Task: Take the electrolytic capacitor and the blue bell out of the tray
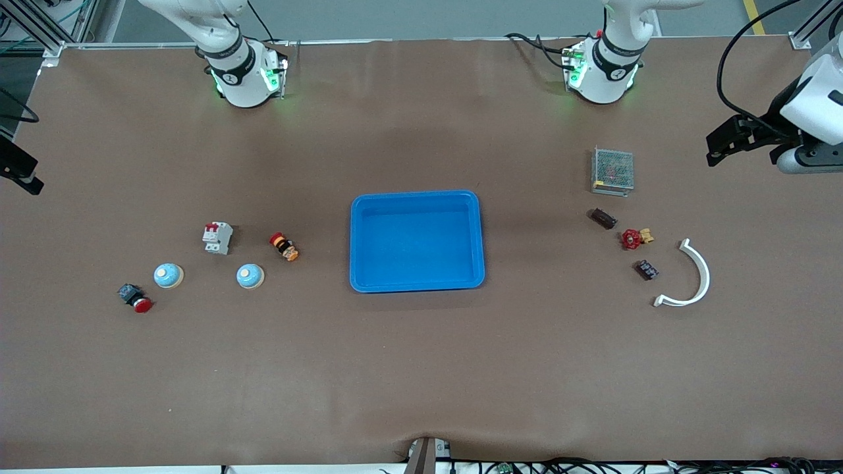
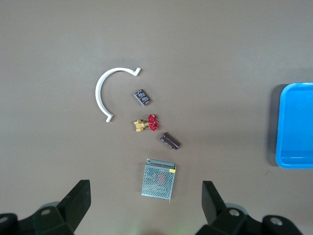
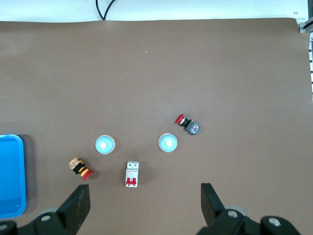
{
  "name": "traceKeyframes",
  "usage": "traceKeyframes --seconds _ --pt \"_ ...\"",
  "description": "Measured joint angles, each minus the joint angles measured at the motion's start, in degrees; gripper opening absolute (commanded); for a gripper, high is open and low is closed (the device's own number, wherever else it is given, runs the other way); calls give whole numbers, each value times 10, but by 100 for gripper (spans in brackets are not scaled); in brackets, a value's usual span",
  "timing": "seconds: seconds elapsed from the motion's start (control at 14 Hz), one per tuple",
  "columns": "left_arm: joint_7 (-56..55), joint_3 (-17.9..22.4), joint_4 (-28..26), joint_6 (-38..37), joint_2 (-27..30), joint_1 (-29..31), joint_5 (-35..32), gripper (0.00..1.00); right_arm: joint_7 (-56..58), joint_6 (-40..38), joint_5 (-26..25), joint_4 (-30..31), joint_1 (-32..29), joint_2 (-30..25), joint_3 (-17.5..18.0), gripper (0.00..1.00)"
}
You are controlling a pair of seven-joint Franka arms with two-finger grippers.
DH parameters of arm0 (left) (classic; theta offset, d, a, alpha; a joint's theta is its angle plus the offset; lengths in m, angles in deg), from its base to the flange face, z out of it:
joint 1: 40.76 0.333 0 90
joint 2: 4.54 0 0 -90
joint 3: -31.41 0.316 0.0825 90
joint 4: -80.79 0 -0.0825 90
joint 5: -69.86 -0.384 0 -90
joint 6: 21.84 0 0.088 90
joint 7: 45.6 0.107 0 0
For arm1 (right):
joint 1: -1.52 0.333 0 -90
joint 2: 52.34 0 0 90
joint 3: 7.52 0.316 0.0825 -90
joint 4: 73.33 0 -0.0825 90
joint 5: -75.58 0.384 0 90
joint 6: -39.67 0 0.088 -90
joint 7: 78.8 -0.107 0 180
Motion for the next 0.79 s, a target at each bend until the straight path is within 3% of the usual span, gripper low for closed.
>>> traceKeyframes --seconds 0.79 --pt "0 0 2 -18 0 6 0 100 -23 -2 3 -1 22 0 5 100"
